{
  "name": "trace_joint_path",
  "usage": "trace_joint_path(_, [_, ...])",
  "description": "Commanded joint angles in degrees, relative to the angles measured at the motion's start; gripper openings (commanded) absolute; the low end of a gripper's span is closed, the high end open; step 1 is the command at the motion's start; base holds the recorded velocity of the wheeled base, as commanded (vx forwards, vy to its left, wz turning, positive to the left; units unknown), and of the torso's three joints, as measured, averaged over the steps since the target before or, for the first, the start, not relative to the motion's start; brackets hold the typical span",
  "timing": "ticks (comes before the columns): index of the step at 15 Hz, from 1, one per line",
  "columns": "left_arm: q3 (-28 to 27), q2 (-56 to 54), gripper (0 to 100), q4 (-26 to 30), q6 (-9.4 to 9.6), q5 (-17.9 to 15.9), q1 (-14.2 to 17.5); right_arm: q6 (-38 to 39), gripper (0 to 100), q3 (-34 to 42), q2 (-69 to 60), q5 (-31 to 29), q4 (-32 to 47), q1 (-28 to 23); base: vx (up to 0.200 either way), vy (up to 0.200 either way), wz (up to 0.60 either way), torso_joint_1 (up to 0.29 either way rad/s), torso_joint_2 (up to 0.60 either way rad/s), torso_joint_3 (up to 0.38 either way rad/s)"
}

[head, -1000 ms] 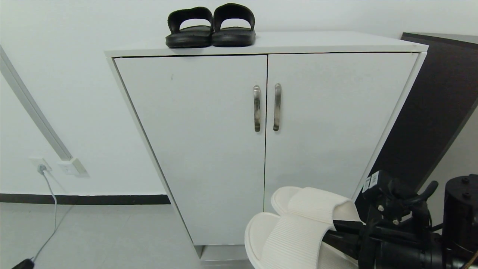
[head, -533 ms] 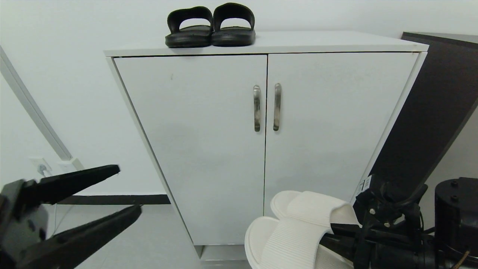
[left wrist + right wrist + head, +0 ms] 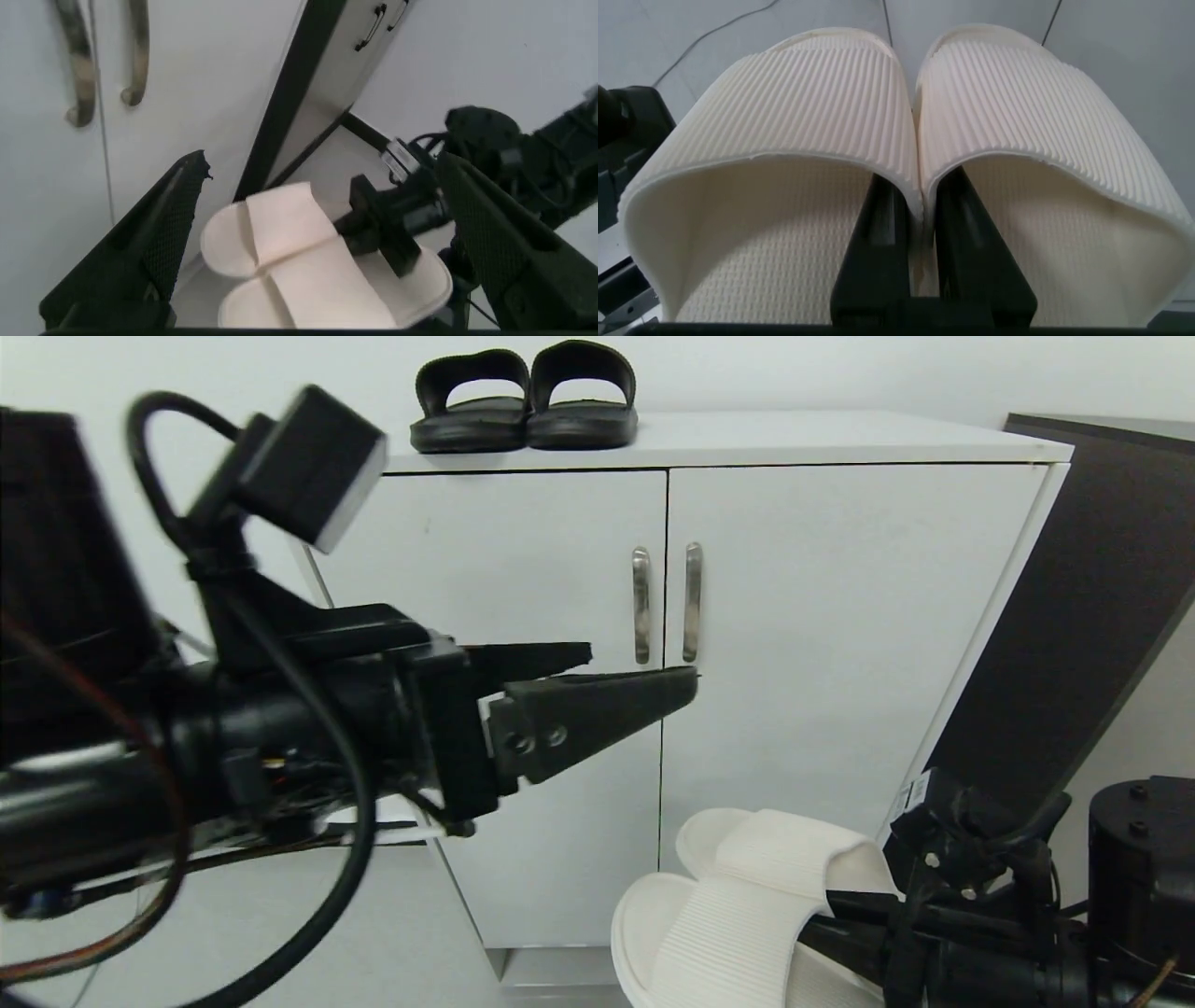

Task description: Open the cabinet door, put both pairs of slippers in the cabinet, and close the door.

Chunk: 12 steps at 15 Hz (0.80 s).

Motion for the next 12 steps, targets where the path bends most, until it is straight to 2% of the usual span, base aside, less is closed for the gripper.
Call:
trace_joint_path(1, [-5.35, 9.43, 100, -0.34, 0.11, -1.20, -1.13, -0.05, 0, 0.07, 0.15, 0.01, 0.00, 0.05, 0.000, 0.000, 0.00, 0.000, 0.00, 0.000])
trace_joint_path(3, [-8.78, 13.56, 100, -0.78, 0.38, -4.28, -0.95, -0.05, 0, 0.07, 0.33, 0.01, 0.09, 0.05, 0.000, 0.000, 0.00, 0.000, 0.00, 0.000])
trace_joint_path(4, [-9.39, 14.44, 100, -1.13, 0.47, -4.72, -0.69, -0.05, 0, 0.15, 0.33, 0.01, 0.09, 0.05, 0.000, 0.000, 0.00, 0.000, 0.00, 0.000])
trace_joint_path(6, [-11.06, 18.49, 100, -4.12, 0.29, -9.82, 1.42, -0.05, 0, 0.15, 0.15, 0.01, 0.09, 0.05, 0.000, 0.000, 0.00, 0.000, 0.00, 0.000])
trace_joint_path(7, [-11.76, 19.63, 100, -4.82, 0.11, -11.14, 2.12, -0.05, 0, 0.15, 0.24, 0.01, 0.09, 0.05, 0.000, 0.000, 0.00, 0.000, 0.00, 0.000])
trace_joint_path(9, [-14.31, 21.83, 100, -5.18, 0.03, -11.05, 3.35, -0.05, 0, 0.15, 0.06, -0.08, 0.09, 0.05, 0.000, 0.000, 0.00, 0.000, 0.00, 0.000])
trace_joint_path(12, [-17.04, 22.70, 100, -5.44, 0.03, -8.59, 4.67, -0.05, 0, 0.15, 0.06, -0.08, 0.09, 0.05, 0.000, 0.000, 0.00, 0.000, 0.00, 0.000])
